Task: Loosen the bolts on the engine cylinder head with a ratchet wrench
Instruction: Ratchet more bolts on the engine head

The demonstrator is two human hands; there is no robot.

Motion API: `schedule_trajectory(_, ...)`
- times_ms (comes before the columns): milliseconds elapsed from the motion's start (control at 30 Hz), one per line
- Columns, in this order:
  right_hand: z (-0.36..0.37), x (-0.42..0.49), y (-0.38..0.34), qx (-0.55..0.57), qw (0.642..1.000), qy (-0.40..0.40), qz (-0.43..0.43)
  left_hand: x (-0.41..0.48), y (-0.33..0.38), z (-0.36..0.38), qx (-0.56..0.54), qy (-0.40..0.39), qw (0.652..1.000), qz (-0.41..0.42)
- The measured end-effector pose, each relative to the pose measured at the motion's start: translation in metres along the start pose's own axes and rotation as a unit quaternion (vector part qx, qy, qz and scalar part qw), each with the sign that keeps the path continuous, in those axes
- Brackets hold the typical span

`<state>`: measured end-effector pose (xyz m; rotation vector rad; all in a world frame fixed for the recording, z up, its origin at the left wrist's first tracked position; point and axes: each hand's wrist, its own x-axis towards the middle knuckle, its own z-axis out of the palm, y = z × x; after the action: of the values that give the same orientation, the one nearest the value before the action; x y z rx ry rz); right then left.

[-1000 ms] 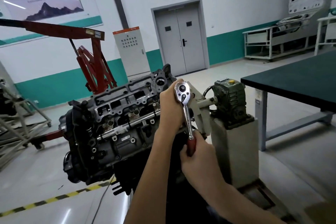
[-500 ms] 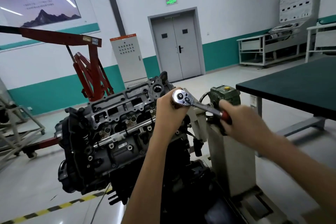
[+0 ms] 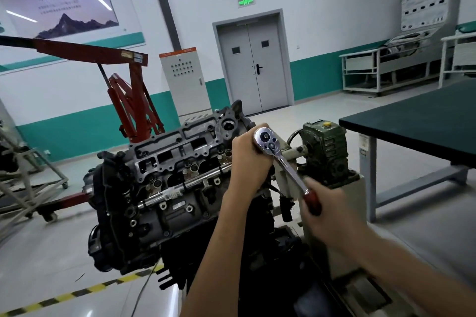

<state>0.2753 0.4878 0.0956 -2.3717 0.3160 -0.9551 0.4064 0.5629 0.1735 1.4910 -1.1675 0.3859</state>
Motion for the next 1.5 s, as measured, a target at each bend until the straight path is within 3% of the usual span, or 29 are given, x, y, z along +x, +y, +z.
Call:
schedule_trajectory(167,-0.068,0.053,0.022,-0.246,0.962,0.018,-0.113,0.000,0.002,-0.004,-0.014,-0.025,1.000,-0.003)
schedule_trajectory(267,-0.073,0.068,0.021,-0.276,0.955,0.029,-0.107,0.000,0.003,-0.008,-0.025,-0.048,0.998,-0.015)
schedule_trajectory(333,-0.058,0.051,0.021,-0.225,0.971,0.011,-0.075,-0.001,0.001,-0.008,-0.037,-0.051,0.998,-0.013)
schedule_trajectory(433,-0.015,0.008,0.003,-0.050,0.999,-0.002,0.014,-0.006,0.000,-0.004,-0.022,-0.019,1.000,0.003)
schedule_trajectory(567,0.042,-0.017,-0.049,0.150,0.983,0.089,0.050,-0.008,-0.002,-0.002,-0.017,0.007,1.000,-0.005)
schedule_trajectory(667,0.054,-0.017,-0.060,0.182,0.977,0.096,0.050,-0.005,-0.001,-0.007,-0.019,-0.011,1.000,-0.010)
schedule_trajectory(767,0.031,-0.012,-0.035,0.115,0.991,0.065,0.021,-0.003,0.000,-0.005,-0.007,-0.010,1.000,-0.029)
schedule_trajectory(900,-0.023,0.013,0.011,-0.053,0.997,-0.045,-0.034,-0.002,-0.001,-0.001,-0.009,-0.001,0.999,-0.032)
schedule_trajectory(1033,-0.072,0.057,0.023,-0.242,0.961,-0.005,-0.130,-0.001,0.002,0.000,-0.025,0.013,0.999,-0.027)
schedule_trajectory(1133,-0.085,0.080,0.017,-0.282,0.948,0.010,-0.145,0.000,0.004,-0.001,-0.034,0.005,0.999,-0.031)
schedule_trajectory(1233,-0.070,0.063,0.018,-0.244,0.963,0.011,-0.112,-0.003,-0.001,0.002,-0.047,0.028,0.998,-0.018)
schedule_trajectory(1333,-0.032,0.023,0.009,-0.102,0.994,-0.015,-0.031,-0.008,-0.003,0.009,-0.032,0.069,0.997,0.021)
schedule_trajectory(1500,0.039,-0.018,-0.046,0.133,0.986,0.084,0.062,-0.008,-0.005,0.016,-0.074,0.070,0.994,0.023)
